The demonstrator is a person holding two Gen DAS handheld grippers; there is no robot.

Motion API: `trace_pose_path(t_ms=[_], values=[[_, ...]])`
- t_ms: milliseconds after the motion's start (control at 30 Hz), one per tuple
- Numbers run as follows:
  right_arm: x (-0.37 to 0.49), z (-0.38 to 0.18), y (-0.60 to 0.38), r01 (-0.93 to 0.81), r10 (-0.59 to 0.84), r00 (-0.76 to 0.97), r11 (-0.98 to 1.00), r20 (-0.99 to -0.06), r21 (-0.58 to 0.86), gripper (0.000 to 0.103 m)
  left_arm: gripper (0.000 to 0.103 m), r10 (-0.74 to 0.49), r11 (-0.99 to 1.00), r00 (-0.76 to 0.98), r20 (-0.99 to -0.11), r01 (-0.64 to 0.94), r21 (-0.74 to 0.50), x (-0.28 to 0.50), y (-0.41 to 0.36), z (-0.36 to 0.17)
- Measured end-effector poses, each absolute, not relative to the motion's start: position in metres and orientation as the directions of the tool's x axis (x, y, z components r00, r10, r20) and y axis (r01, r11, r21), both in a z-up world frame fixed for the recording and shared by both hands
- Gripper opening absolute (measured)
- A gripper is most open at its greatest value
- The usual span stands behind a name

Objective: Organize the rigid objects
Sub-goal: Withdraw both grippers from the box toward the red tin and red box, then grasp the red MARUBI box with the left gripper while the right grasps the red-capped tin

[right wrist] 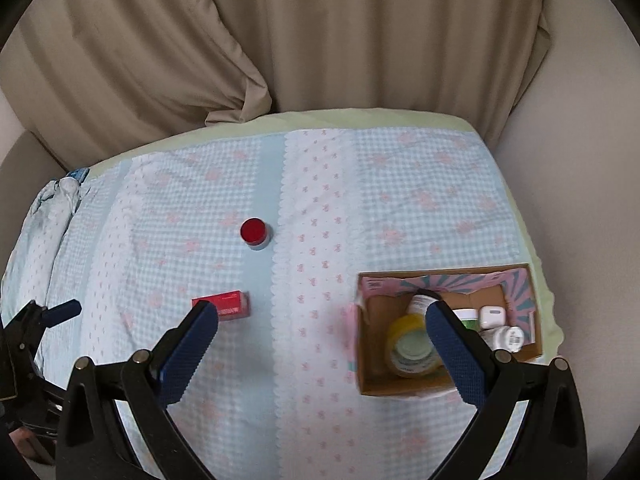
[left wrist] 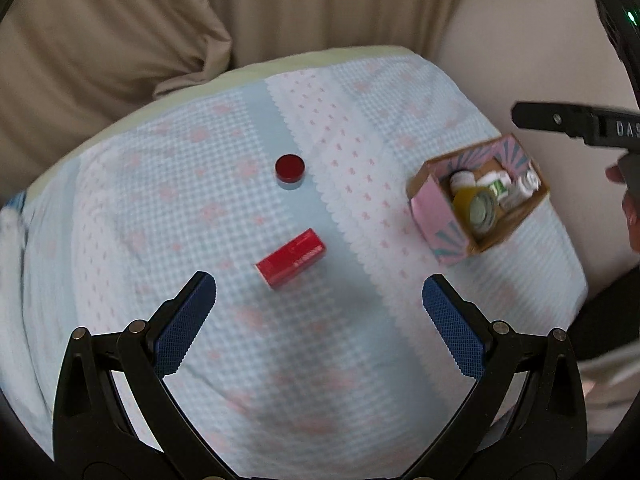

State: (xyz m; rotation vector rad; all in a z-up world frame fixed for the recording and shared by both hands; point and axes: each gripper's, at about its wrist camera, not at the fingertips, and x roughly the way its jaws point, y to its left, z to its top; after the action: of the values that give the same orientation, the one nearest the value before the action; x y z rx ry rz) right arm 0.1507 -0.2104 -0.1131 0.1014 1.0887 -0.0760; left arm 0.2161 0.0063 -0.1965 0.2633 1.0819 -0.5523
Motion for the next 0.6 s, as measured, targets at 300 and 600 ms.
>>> trace_pose_path(t_ms=[300,600], values=[[0.195,-0.158,-0.172,0.078,0.015,0.402,0.996,-0.916,0.051,0.103,0.103,-0.261,0.669,0.209,-0.942,0.743,-0.02,0.261,-0.007,-0.258],[0.268,-0.218,-0.165,-0.025,0.048,0.343,0.999,-0.938,0.042,0.103,0.103,-0.164,0.52,0.1,-0.981,0.854,0.0,0.297,-0.033,-0.335]])
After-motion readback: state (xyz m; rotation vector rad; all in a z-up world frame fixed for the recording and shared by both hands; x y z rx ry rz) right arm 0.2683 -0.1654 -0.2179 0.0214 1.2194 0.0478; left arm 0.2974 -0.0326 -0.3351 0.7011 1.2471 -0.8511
